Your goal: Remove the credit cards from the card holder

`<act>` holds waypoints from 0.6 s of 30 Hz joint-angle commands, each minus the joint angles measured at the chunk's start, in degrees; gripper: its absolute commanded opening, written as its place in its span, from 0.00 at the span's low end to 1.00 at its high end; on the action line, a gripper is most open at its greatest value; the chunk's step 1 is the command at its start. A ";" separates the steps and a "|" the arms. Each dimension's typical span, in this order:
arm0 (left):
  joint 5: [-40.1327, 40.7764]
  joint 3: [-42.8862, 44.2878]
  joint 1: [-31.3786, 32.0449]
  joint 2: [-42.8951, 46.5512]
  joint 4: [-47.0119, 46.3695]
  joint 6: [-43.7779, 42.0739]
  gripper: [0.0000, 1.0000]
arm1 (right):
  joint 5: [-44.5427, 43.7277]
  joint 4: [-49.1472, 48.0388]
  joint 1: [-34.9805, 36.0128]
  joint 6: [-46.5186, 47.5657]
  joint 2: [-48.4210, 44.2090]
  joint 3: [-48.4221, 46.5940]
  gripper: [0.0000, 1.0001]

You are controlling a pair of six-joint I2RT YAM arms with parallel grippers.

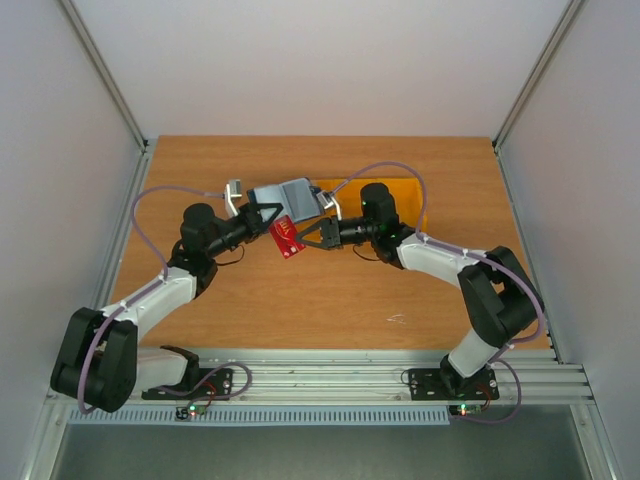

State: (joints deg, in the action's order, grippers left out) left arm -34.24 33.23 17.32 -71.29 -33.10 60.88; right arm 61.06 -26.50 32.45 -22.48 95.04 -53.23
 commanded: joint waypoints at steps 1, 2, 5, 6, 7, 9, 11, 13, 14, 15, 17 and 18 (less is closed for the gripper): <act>0.14 0.46 -0.13 2.16 -4.52 -1.43 0.00 | 0.41 11.22 0.38 7.88 -4.52 -1.43 0.01; 0.40 0.33 -0.20 2.12 -4.33 -1.46 0.00 | 0.31 13.14 0.34 9.02 -5.08 -1.36 0.01; 0.66 0.23 -0.19 2.14 -4.17 -1.51 0.00 | 0.86 19.56 0.34 11.60 -5.93 -1.18 0.01; 0.66 0.26 -0.23 2.18 -4.24 -1.59 0.00 | 0.97 22.31 0.34 12.81 -6.50 -1.11 0.01; 0.71 0.19 -0.24 2.20 -4.05 -1.70 0.00 | 0.95 24.89 0.34 14.14 -7.37 -0.90 0.01; 1.05 0.12 -0.34 2.28 -3.57 -2.32 0.00 | 0.37 32.23 0.28 17.81 -9.64 -0.74 0.01; 2.42 -0.16 -0.58 2.37 -1.91 -3.34 0.00 | -0.71 39.78 0.29 21.14 -12.34 -1.13 0.01; 5.38 -0.43 -0.79 2.46 1.01 -4.84 0.00 | -3.32 49.49 -0.23 25.08 -15.11 -2.18 0.01; 6.69 -0.38 -0.81 2.49 2.95 -6.07 0.00 | -4.97 53.69 -0.83 26.16 -16.16 -2.94 0.01; 7.74 -0.27 -0.73 2.54 4.70 -7.30 0.00 | -6.61 57.41 -1.94 26.78 -16.90 -4.37 0.01; 9.62 -0.11 -0.76 2.88 7.87 -11.84 0.00 | -11.27 65.07 -5.17 26.98 -17.15 -7.39 0.01; 10.65 -0.07 -0.84 3.12 9.28 -13.29 0.00 | -13.71 68.45 -7.82 26.81 -16.32 -9.50 0.01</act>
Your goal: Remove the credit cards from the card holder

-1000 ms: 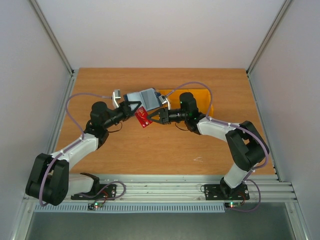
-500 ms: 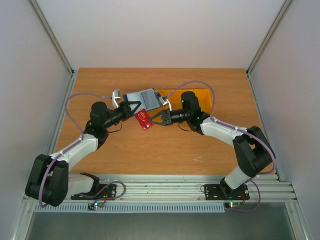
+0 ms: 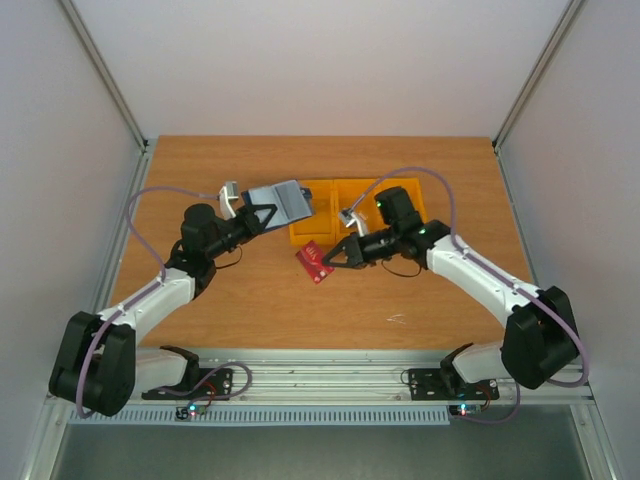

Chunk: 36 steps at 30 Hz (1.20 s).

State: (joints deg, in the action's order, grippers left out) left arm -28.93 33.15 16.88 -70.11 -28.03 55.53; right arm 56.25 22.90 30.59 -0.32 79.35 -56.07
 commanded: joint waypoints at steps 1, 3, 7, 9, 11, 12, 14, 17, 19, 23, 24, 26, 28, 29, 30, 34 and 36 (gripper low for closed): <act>6.27 0.05 -0.35 2.41 5.78 -9.96 0.00 | -12.39 21.93 -7.83 3.91 0.19 -8.60 0.01; 7.24 -0.20 -0.37 2.95 6.73 -11.80 0.00 | -20.02 25.01 -10.47 1.34 2.80 -12.85 0.01; 7.82 -0.82 -0.37 3.93 6.98 -12.43 0.00 | -29.42 20.61 -11.25 -6.26 9.96 -18.38 0.01; 8.04 -0.88 -0.40 4.77 7.61 -12.58 0.00 | -34.43 19.98 -11.32 -7.18 14.05 -21.68 0.01; 8.43 -1.20 -0.45 5.77 7.97 -13.34 0.00 | -40.39 19.95 -11.34 -6.94 17.52 -24.90 0.01; 8.71 -1.42 -0.45 6.17 8.06 -13.52 0.00 | -42.75 19.84 -11.41 -6.86 19.32 -26.35 0.01; 9.15 -1.59 -0.52 6.71 8.33 -13.52 0.00 | -45.46 19.88 -11.42 -6.80 22.71 -29.39 0.01; 9.22 -1.77 -0.76 7.12 8.28 -13.09 0.00 | -45.14 17.61 -11.75 -6.78 27.40 -31.34 0.01; 9.24 -1.93 -0.95 7.11 7.85 -13.20 0.00 | -42.45 16.02 -12.05 -6.23 30.54 -33.05 0.01; 9.91 -2.05 -1.47 6.99 7.41 -13.00 0.00 | -39.13 18.80 -12.13 -5.86 37.55 -39.13 0.01; 9.98 -2.06 -1.69 7.00 7.40 -12.99 0.00 | -39.33 19.34 -12.13 -6.24 38.49 -39.83 0.01; 10.03 -2.10 -1.88 6.88 7.42 -12.99 0.00 | -39.06 19.51 -12.19 -6.52 39.86 -40.35 0.01; 9.90 -2.04 -1.94 6.70 7.38 -12.98 0.00 | -38.36 19.89 -12.22 -6.63 40.95 -40.96 0.01; 9.82 -2.03 -2.06 6.53 7.38 -12.99 0.00 | -38.25 20.39 -12.22 -6.36 41.43 -41.36 0.01; 9.72 -1.92 -2.10 6.42 7.33 -12.99 0.00 | -38.39 20.85 -12.20 -6.03 41.84 -41.78 0.03; 8.69 -1.62 -2.12 6.12 6.67 -13.07 0.00 | -42.23 23.80 -12.15 -4.21 40.88 -43.68 0.25; 7.79 -1.56 -2.13 5.91 6.09 -13.37 0.00 | -44.69 25.43 -12.13 -2.78 39.53 -44.81 0.30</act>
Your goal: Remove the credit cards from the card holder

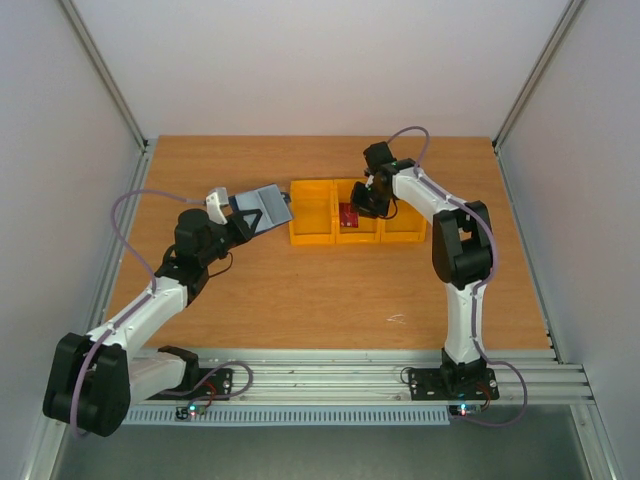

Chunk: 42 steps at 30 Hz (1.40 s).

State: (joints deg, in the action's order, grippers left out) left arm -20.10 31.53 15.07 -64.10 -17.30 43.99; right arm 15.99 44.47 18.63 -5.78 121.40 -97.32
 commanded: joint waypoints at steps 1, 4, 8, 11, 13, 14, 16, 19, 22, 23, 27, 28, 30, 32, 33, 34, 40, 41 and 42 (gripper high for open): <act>-1.45 0.08 -0.33 -0.17 -4.88 -2.22 0.00 | -5.61 4.79 -0.09 3.49 -3.25 -4.23 0.31; -3.84 0.36 -0.30 -0.07 -6.29 -3.53 0.00 | -7.54 7.28 0.64 8.03 -6.47 -6.73 0.34; -10.60 1.02 -0.31 0.88 -11.27 -4.38 0.00 | 0.20 6.61 3.64 18.66 -15.47 -7.16 0.40; -16.18 1.40 -0.33 1.83 -15.90 -4.84 0.00 | 16.78 1.24 3.71 23.76 -25.74 0.19 0.47; -20.31 1.74 -0.32 2.54 -17.17 -5.00 0.00 | 27.68 -1.36 3.61 25.65 -32.11 4.90 0.52; -22.19 2.06 -0.31 2.88 -17.96 -5.04 0.00 | 32.59 -2.24 3.60 25.74 -34.46 6.53 0.54; -25.74 2.96 0.00 3.65 -19.40 -5.26 0.00 | 37.51 -4.79 3.67 23.43 -38.46 9.56 0.56; -29.28 5.28 0.79 4.98 -21.30 -5.31 0.00 | 35.46 -5.75 4.50 22.10 -42.68 13.59 0.57; -31.39 6.85 2.19 6.95 -21.21 -5.47 0.00 | 29.91 -5.32 5.86 22.18 -46.44 15.60 0.57; -31.89 7.07 2.67 8.20 -20.66 -5.89 0.00 | 28.41 -5.46 6.60 22.14 -47.46 16.00 0.57; -32.26 6.87 4.39 11.76 -18.27 -6.97 0.00 | 23.94 -6.18 11.00 22.23 -49.10 16.93 0.60; -32.28 6.84 4.74 12.44 -18.01 -7.05 0.00 | 23.05 -5.93 11.98 22.33 -49.15 16.90 0.62; -32.07 6.94 5.32 13.48 -17.82 -7.28 0.00 | 22.75 -6.14 13.71 22.20 -49.28 17.18 0.65; -31.58 6.99 5.73 14.18 -17.64 -7.35 0.00 | 22.28 -6.51 15.57 22.37 -49.69 17.37 0.66; -31.36 6.90 5.88 14.44 -17.43 -7.29 0.00 | 22.20 -6.65 16.49 22.50 -49.88 17.50 0.66; -31.31 6.88 6.07 14.68 -17.25 -7.25 0.00 | 22.04 -6.79 17.33 22.56 -50.17 17.56 0.66; -27.48 6.65 6.62 15.91 -12.75 -7.12 0.00 | 24.19 -5.17 18.98 23.52 -51.70 17.26 0.69; -26.32 6.54 6.64 16.07 -11.57 -7.04 0.00 | 23.73 -4.99 18.98 23.53 -52.37 17.66 0.70; -25.22 6.44 6.70 16.29 -10.46 -6.93 0.00 | 23.28 -4.73 18.98 23.60 -52.93 17.94 0.70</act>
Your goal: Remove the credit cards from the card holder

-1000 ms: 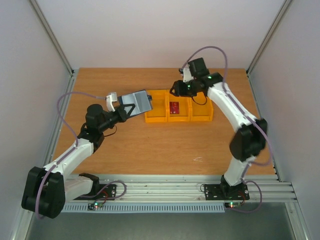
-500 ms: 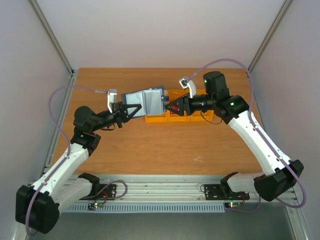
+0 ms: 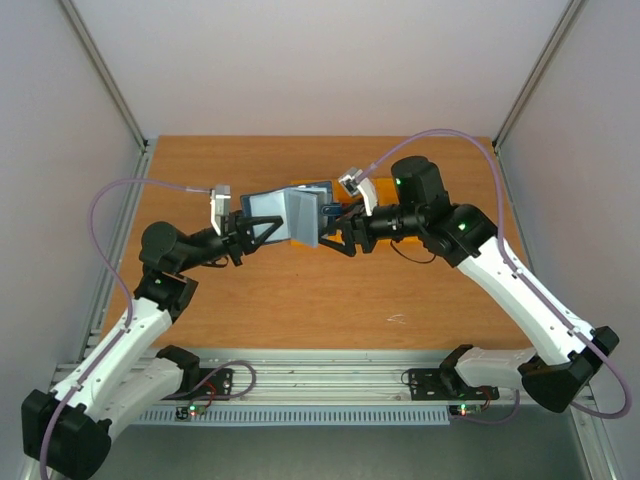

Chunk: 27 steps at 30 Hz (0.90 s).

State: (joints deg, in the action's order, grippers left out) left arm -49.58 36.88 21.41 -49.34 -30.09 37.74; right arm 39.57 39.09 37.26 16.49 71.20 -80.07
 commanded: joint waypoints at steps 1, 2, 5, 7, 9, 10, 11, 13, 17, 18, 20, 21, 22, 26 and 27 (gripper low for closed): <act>5.18 0.94 0.39 1.67 3.50 -0.65 0.00 | -0.69 0.94 0.34 1.35 -3.25 0.89 0.71; 5.82 0.87 0.43 1.77 4.35 -0.60 0.00 | -0.86 1.18 0.36 1.35 -3.76 1.07 0.71; 5.85 0.75 0.48 2.09 5.89 -0.69 0.00 | -1.86 1.01 0.32 1.04 -5.07 1.47 0.71; 4.70 0.67 0.48 2.31 5.43 -0.81 0.00 | -1.78 -0.95 0.36 -0.19 -5.05 1.71 0.69; 3.81 0.87 0.56 2.19 4.79 -0.82 0.00 | -1.22 -2.93 0.41 -1.47 -4.18 1.74 0.65; 3.67 0.93 0.56 2.15 4.60 -0.89 0.00 | -1.84 -2.78 0.46 -1.50 -3.58 1.43 0.64; 3.64 1.00 0.56 2.16 4.43 -0.91 0.00 | -3.02 -2.02 0.52 -1.16 -2.87 1.13 0.62; 3.20 1.00 0.59 2.21 3.86 -0.84 0.00 | -5.41 -1.29 0.52 -0.18 -2.88 1.16 0.58; 2.07 0.83 0.65 2.35 2.69 -0.58 0.00 | -8.87 -1.66 0.53 0.45 -3.58 1.37 0.49; 1.97 0.83 0.65 2.25 2.51 -0.44 0.00 | -8.54 -1.84 0.49 0.47 -3.33 1.22 0.48; 1.92 0.89 0.65 2.17 1.99 -0.24 0.00 | -7.44 -2.11 0.54 0.47 -2.46 0.99 0.45; 1.79 0.90 0.65 2.15 1.70 -0.15 0.00 | -7.25 -2.01 0.54 0.52 -2.06 0.90 0.43; 1.63 0.91 0.65 2.15 1.54 -0.12 0.00 | -7.19 -1.94 0.54 0.55 -1.65 0.89 0.40; 1.21 0.83 0.65 2.27 1.27 0.18 0.00 | -8.31 -2.00 0.54 -0.06 -0.86 0.59 0.29; 1.36 0.75 0.65 2.36 1.26 0.29 0.00 | -8.40 -2.19 0.48 -0.12 -0.81 0.47 0.27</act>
State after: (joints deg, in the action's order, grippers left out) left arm -47.20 36.88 21.82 -48.03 -24.14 37.69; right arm 31.59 38.50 37.32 16.47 69.65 -78.76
